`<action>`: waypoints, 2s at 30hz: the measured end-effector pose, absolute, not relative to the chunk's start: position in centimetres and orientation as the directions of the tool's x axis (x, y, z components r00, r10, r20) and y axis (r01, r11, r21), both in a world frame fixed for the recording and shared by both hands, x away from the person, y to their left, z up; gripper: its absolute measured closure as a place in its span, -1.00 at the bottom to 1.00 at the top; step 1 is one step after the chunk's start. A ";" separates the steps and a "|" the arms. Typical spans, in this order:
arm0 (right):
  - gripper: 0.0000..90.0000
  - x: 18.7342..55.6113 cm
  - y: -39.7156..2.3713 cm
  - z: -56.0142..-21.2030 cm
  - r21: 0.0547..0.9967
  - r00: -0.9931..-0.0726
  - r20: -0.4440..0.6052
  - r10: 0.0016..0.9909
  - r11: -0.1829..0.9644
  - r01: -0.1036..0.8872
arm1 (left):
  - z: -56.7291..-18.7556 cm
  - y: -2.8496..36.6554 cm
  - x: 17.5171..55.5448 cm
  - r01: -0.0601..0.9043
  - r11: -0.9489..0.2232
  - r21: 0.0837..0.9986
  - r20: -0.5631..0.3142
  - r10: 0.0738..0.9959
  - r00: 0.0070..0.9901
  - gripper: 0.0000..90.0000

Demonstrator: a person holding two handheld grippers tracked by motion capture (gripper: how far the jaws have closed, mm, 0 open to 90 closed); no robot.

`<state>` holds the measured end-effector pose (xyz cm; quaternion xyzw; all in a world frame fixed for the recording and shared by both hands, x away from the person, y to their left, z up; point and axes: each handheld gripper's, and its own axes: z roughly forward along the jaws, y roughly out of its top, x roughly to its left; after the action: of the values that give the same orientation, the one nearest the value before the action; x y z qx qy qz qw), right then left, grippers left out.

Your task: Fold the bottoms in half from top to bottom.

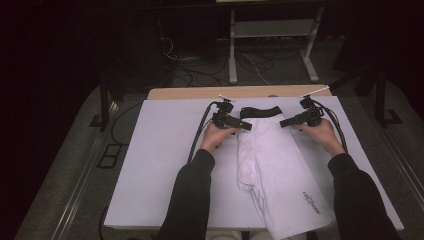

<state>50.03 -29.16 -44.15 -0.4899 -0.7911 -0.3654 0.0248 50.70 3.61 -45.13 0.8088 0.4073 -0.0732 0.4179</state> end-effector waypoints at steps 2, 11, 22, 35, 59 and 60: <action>-0.21 50.0 -29.1 -44.3 0.543 -0.519 0.400 0.755 0.260 0.798 | -45.2 3.6 50.7 0.725 -0.318 0.611 -0.469 0.592 0.655 -0.88; 0.15 50.0 -29.0 -44.7 0.526 -0.518 0.411 0.750 0.269 0.807 | -45.4 3.6 50.8 0.735 -0.301 0.607 -0.496 0.579 0.647 -0.64; 0.93 49.6 -29.1 -45.3 0.516 -0.482 0.453 0.750 0.220 0.828 | -45.8 3.5 50.8 0.761 -0.303 0.574 -0.521 0.581 0.625 0.33; 0.96 48.6 -29.8 -43.6 0.598 -0.535 0.481 0.695 0.187 0.780 | -45.3 4.2 50.3 0.782 -0.259 0.567 -0.551 0.586 0.594 0.93; 0.96 44.7 -30.3 -40.4 0.693 -0.578 0.412 0.704 0.170 0.701 | -40.7 3.9 47.1 0.760 -0.251 0.599 -0.546 0.566 0.618 0.93; 0.96 44.5 -30.3 -40.3 0.694 -0.578 0.408 0.707 0.171 0.700 | -40.6 3.9 46.9 0.758 -0.249 0.603 -0.546 0.564 0.619 0.93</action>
<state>44.55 -30.32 -40.30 -0.4596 -0.7653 -0.4507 -0.0042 46.91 3.93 -40.61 0.7828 0.4223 -0.1092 0.4439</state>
